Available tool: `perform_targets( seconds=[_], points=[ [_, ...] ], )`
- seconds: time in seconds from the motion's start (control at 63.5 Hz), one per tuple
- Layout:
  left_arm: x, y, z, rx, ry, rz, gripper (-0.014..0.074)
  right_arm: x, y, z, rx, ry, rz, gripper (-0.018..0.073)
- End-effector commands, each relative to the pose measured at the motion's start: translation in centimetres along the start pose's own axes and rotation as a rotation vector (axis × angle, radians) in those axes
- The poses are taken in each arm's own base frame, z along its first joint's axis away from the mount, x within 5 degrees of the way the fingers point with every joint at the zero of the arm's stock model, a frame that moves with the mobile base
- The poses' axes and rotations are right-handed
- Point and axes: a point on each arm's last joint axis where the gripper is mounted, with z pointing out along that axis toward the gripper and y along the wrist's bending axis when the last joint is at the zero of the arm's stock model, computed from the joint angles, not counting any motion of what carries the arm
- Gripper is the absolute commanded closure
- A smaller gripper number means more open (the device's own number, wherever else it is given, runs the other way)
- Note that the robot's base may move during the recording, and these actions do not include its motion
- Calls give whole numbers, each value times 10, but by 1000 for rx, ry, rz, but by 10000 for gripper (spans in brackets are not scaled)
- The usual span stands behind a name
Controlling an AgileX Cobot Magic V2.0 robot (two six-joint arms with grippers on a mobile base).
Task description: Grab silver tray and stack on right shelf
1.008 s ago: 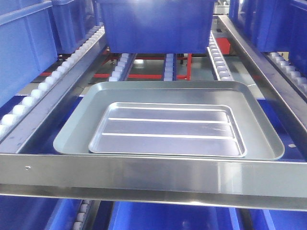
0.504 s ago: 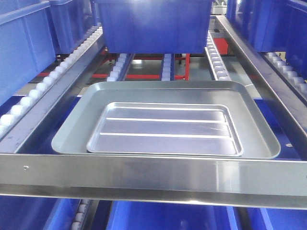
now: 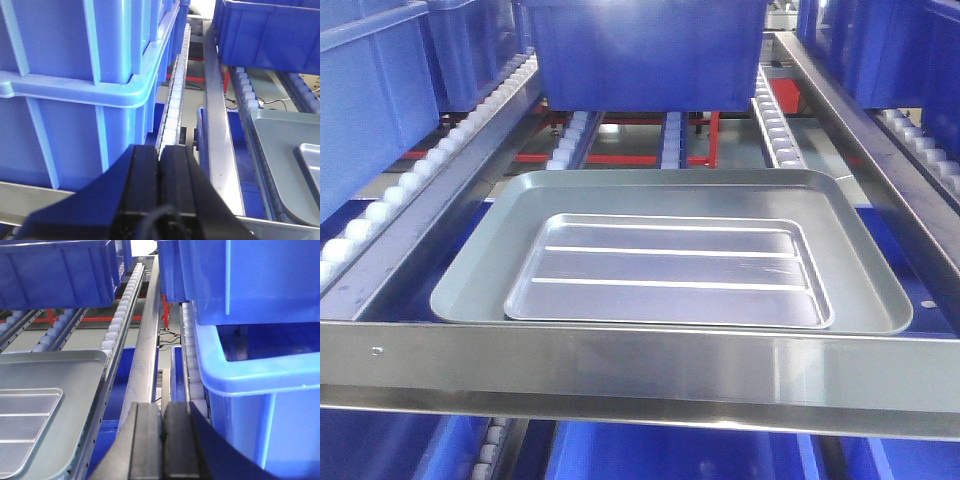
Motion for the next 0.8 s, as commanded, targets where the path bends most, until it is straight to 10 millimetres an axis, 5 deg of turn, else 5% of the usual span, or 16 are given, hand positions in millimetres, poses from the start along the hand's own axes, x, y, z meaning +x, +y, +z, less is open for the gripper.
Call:
perform_targets(
  seconds=[0.0, 0.787],
  points=[
    [-2, 0, -1, -1, -83, -7, 689, -16, 1, -3, -4, -136, -15, 506],
    [-2, 0, -1, -1, -83, -7, 689, -16, 1, -3, -4, -136, -15, 506]
  ],
)
